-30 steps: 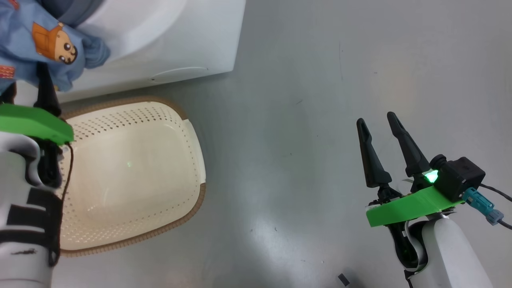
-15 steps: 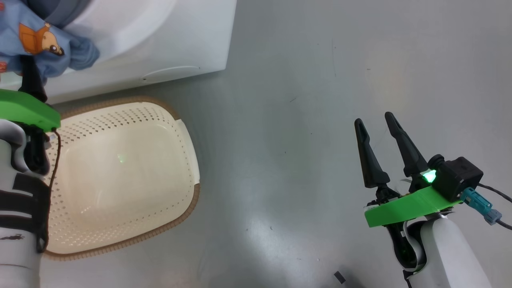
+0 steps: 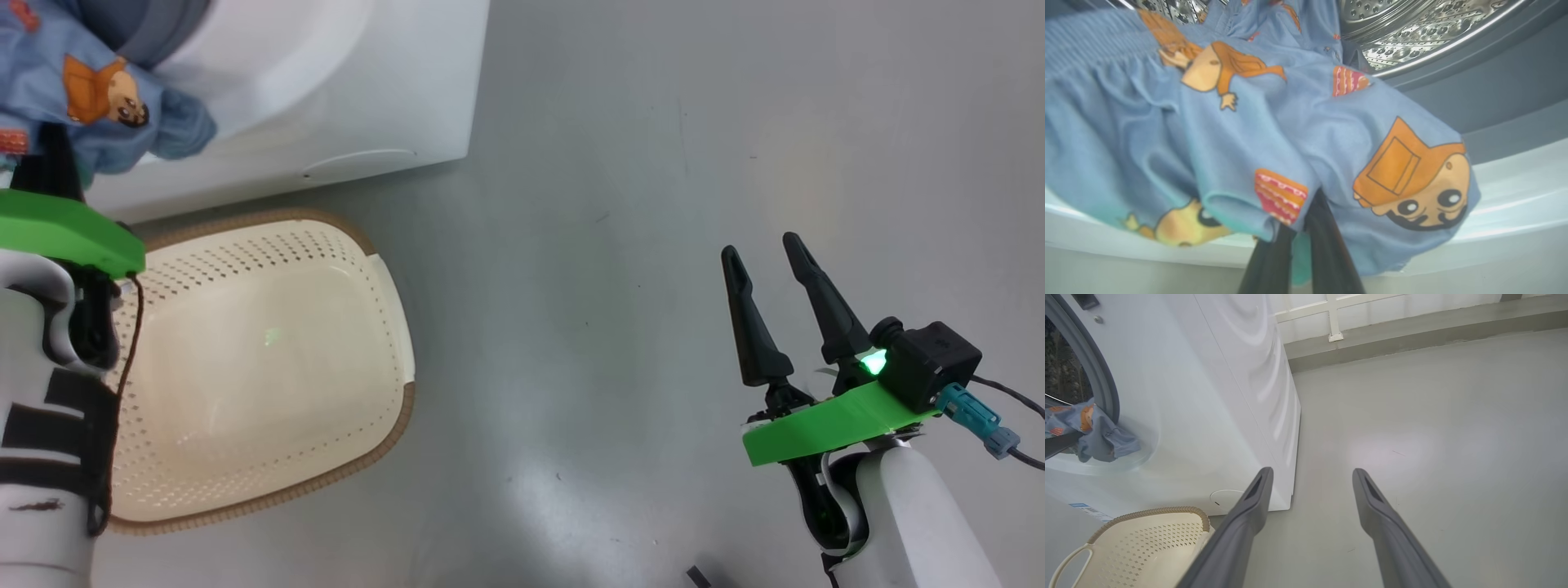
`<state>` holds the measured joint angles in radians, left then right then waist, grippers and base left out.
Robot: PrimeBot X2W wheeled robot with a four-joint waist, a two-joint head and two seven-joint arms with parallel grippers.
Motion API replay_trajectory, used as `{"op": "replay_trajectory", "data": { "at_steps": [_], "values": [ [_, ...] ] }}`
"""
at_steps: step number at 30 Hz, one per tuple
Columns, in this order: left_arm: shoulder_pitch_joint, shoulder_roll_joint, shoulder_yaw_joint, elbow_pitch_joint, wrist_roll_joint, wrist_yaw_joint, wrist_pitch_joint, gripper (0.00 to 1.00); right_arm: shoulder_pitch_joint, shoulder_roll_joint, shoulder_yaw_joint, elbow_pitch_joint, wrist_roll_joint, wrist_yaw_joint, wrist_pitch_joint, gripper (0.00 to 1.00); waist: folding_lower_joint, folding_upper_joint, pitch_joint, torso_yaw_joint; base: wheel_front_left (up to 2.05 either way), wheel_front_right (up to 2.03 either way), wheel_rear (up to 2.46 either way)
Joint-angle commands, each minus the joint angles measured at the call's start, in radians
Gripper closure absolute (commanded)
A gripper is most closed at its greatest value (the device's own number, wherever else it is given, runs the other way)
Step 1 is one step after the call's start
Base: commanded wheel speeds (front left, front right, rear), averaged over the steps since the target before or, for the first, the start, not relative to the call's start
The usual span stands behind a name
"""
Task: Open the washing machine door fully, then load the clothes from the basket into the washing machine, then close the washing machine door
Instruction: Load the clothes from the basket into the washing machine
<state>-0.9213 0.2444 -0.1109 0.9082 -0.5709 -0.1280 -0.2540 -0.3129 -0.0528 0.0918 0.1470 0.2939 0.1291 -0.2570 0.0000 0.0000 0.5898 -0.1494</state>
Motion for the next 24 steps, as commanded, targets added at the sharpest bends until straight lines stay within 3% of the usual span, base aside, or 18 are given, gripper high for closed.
{"op": "replay_trajectory", "data": {
  "at_steps": [1, 13, 24],
  "values": [
    [0.021, 0.058, 0.024, -0.071, 0.012, -0.003, -0.008, 1.00, 0.008, 0.003, 0.025, -0.016, 0.006, 0.002, -0.005, 0.00, 0.0000, 0.0000, -0.010, 0.010, 0.00, 0.00, 0.00],
    [0.094, 0.075, 0.108, -0.308, 0.099, 0.009, -0.008, 1.00, 0.008, 0.003, 0.030, -0.013, 0.013, 0.002, -0.005, 0.00, 0.0000, 0.0000, -0.017, 0.025, 0.00, 0.00, 0.00],
    [-0.082, 0.197, 0.075, -0.275, 0.154, 0.006, 0.029, 1.00, -0.007, 0.003, 0.037, -0.033, 0.042, 0.002, -0.005, 0.00, 0.0000, 0.0000, 0.063, -0.019, 0.00, 0.00, 0.00]
  ]
}}
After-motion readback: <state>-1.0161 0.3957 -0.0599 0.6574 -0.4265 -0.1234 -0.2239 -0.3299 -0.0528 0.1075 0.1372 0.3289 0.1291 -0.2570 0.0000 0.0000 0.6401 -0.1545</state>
